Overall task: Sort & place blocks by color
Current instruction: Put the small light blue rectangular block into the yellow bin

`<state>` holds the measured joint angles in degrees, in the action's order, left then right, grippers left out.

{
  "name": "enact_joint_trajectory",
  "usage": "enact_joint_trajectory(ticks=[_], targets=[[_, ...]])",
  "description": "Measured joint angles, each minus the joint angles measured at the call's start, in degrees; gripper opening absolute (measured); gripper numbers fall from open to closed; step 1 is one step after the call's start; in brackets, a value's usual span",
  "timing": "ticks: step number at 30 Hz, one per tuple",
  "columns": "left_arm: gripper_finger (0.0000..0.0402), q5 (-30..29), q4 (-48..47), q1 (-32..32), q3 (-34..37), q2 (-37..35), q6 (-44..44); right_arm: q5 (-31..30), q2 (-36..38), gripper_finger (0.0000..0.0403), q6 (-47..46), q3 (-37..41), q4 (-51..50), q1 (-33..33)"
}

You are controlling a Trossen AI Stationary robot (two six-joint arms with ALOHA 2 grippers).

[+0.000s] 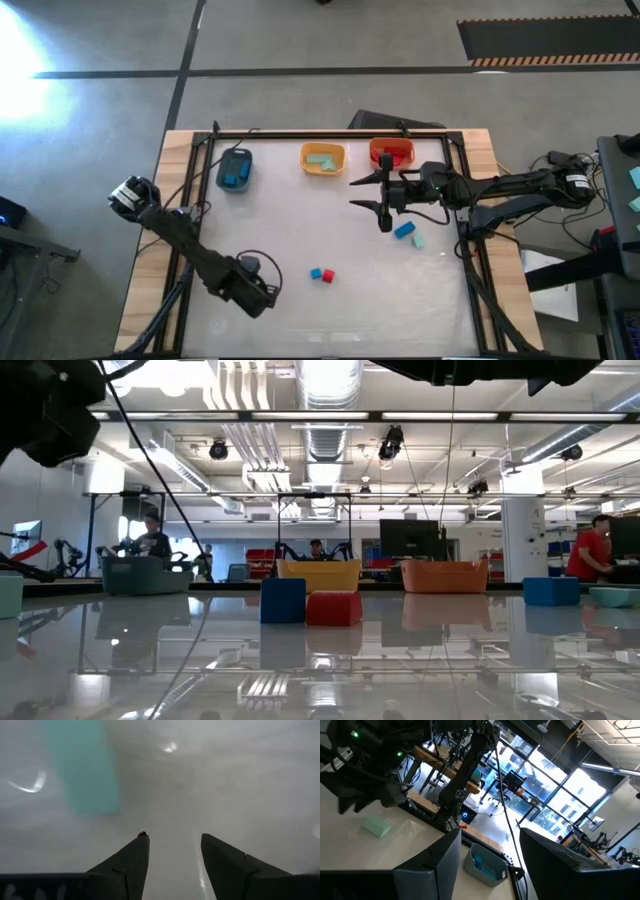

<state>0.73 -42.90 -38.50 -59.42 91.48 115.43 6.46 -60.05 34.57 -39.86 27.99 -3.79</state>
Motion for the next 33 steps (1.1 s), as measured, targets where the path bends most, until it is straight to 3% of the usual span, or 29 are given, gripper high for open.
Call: enact_joint_trajectory(ticks=[10,15,22,24,33], targets=[[0.0164,0.0,-11.4,-0.1,0.0,-1.5,-0.4,0.0,0.0,0.0194,0.0,0.0,0.1,0.0],[0.0181,0.0,-11.6,0.0,0.2,-1.6,-0.6,0.0,0.0,0.0194,0.0,0.0,0.1,0.0],[0.0250,-0.3,-11.7,0.2,1.9,-1.6,-0.8,0.0,0.0,0.0194,0.0,0.0,0.1,0.0],[0.0264,-2.8,-11.7,0.1,2.8,-1.6,-0.9,0.0,0.0,0.0194,0.1,0.0,0.0,0.0],[0.0273,-5.7,-8.1,0.9,8.9,-1.5,-0.9,0.0,0.0,0.0194,0.2,0.0,-0.2,0.0]])
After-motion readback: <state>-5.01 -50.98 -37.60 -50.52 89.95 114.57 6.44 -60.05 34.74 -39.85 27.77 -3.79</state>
